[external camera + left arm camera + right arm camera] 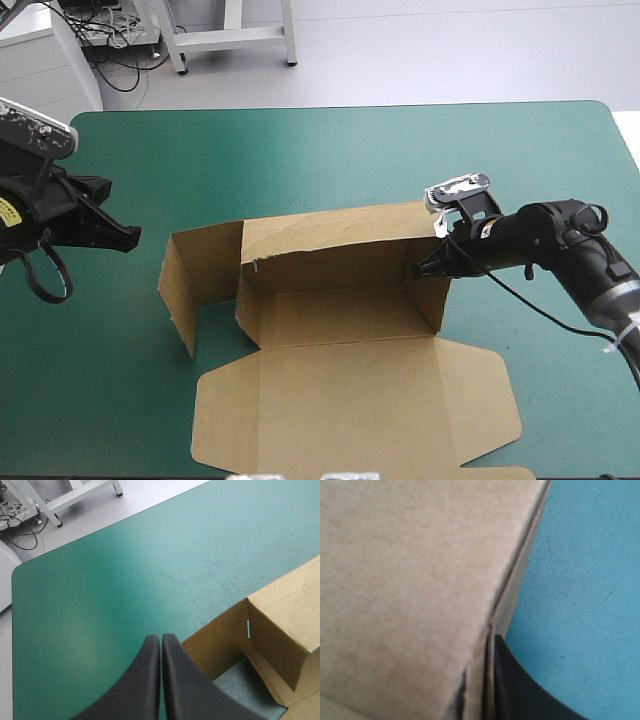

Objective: Fold the box

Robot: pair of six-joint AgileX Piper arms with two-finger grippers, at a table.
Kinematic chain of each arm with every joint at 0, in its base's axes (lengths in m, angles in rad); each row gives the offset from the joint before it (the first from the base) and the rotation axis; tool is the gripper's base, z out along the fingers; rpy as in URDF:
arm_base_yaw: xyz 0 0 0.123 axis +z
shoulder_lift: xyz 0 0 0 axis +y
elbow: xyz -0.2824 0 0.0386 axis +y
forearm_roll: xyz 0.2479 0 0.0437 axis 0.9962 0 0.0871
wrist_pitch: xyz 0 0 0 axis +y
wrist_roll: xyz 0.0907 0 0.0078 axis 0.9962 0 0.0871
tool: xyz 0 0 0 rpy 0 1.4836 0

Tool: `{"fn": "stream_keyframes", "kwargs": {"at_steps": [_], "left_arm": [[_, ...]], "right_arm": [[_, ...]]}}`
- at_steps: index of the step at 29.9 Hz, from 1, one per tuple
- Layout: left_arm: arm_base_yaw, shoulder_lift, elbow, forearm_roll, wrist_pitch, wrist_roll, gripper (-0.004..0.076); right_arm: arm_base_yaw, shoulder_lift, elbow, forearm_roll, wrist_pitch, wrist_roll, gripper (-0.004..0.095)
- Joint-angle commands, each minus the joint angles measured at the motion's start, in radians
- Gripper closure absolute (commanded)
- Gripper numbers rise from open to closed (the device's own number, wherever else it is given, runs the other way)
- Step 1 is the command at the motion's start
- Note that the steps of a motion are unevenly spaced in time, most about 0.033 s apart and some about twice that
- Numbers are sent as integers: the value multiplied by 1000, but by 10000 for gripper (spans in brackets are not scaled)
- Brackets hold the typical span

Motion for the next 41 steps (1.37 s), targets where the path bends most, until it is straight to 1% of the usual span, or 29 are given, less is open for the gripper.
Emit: {"fn": "stream_keyframes", "kwargs": {"at_steps": [1,5,8,9,14,22,27,34,35,37,38,40,41], "left_arm": [[1,-13,-28,-6,37,-39,730],[1,-13,-28,-57,37,-54,730],[1,-13,-28,-64,37,-54,730],[1,-13,-28,-64,37,-54,730],[1,-13,-28,-64,37,-49,730],[1,-13,-28,-62,37,-45,730],[1,-13,-28,-62,37,-45,730],[1,-13,-26,-62,37,-45,730],[1,-13,-26,-62,37,-45,730],[1,-13,-24,-62,37,-45,730],[1,-13,-24,-62,37,-45,730],[1,-13,-24,-62,37,-45,730],[1,-13,-24,-62,37,-45,730]], "right_arm": [[3,-33,-96,14,72,2,930],[3,-33,-187,-57,228,94,931],[3,-29,-221,-116,311,159,931],[3,-25,-226,-128,318,163,931],[3,27,-226,-138,316,158,931],[3,198,-235,-134,307,158,931],[3,288,-288,-146,296,158,931],[3,332,-394,-149,269,110,918],[3,334,-413,-149,269,110,904],[3,334,-443,-149,265,110,834],[3,334,-458,-149,265,110,771],[3,334,-488,-149,267,110,614],[3,334,-502,-149,272,110,502]]}}
